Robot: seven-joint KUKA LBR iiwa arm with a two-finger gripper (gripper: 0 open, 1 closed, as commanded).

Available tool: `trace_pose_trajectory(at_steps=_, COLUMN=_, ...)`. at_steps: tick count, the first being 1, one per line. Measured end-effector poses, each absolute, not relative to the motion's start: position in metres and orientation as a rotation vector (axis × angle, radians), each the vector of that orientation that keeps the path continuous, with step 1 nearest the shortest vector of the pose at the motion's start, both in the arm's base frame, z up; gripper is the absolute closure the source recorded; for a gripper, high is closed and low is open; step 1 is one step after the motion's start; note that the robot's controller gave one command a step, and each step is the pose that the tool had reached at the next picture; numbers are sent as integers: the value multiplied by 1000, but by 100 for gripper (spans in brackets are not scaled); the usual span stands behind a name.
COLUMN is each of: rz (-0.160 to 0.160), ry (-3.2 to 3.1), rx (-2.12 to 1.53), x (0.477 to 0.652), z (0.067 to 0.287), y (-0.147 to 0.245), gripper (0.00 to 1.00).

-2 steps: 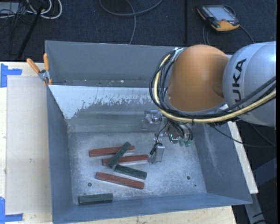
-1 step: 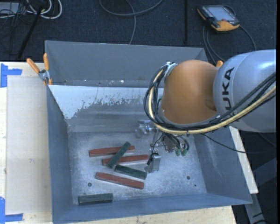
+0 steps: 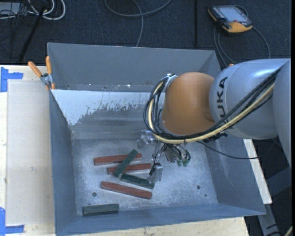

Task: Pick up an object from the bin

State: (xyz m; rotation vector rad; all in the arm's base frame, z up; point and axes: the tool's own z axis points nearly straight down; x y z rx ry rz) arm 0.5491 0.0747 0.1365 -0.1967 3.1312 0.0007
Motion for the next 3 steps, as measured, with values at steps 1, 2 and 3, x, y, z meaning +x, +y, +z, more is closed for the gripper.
trace_pose_trajectory(at_steps=1, rz=2, ry=3142, rx=18, x=534, z=72, y=85, gripper=100)
trace_pose_trajectory(at_steps=2, rz=2, ry=3142, rx=19, x=534, z=72, y=84, gripper=100)
trace_pose_trajectory(at_steps=3, rz=-1, ry=3149, rx=8, x=545, z=113, y=86, gripper=100)
